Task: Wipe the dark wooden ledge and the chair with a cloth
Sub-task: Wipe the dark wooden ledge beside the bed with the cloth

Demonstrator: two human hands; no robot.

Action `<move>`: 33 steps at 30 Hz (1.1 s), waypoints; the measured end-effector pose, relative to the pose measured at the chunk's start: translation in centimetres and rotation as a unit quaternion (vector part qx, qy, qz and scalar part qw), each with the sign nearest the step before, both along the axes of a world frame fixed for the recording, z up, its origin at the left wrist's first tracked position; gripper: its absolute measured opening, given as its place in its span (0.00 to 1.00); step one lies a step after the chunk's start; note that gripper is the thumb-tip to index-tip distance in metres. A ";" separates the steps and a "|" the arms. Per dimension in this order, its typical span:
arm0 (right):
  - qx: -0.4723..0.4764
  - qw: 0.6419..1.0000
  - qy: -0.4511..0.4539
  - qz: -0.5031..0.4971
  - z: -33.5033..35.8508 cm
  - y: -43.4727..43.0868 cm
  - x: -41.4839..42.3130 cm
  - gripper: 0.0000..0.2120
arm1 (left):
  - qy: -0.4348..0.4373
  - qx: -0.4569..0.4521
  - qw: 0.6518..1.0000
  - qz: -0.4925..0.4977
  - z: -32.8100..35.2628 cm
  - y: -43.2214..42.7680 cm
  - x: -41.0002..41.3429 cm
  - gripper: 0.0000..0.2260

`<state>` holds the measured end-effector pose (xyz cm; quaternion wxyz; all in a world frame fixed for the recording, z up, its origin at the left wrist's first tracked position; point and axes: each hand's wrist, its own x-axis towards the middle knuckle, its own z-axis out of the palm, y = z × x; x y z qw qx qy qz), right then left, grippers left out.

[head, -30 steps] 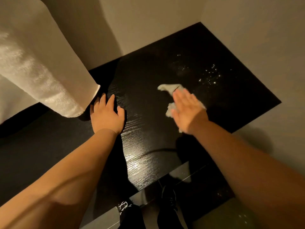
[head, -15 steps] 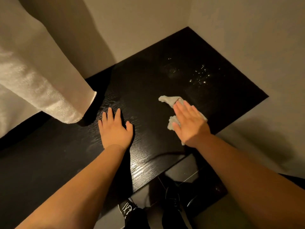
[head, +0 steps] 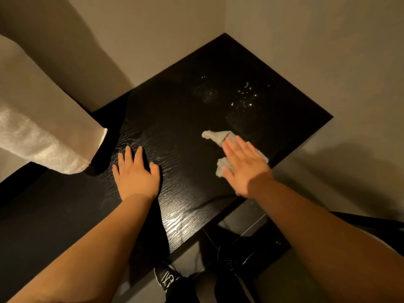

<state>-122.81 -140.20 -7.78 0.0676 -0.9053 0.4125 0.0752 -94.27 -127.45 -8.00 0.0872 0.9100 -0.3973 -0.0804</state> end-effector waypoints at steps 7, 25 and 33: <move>0.007 0.996 -0.025 -0.088 0.7 1.3 0.1 0.37 | -0.009 0.019 0.998 -0.057 0.4 -1.0 -0.8 0.27; 0.016 0.997 -0.049 -0.054 0.1 -2.3 -4.8 0.36 | 0.016 0.026 0.997 -0.066 -0.7 -11.9 -11.3 0.34; 0.046 0.982 0.051 -0.173 1.8 -13.5 -8.8 0.36 | 0.002 0.029 0.997 -0.068 -1.0 -12.2 -11.2 0.36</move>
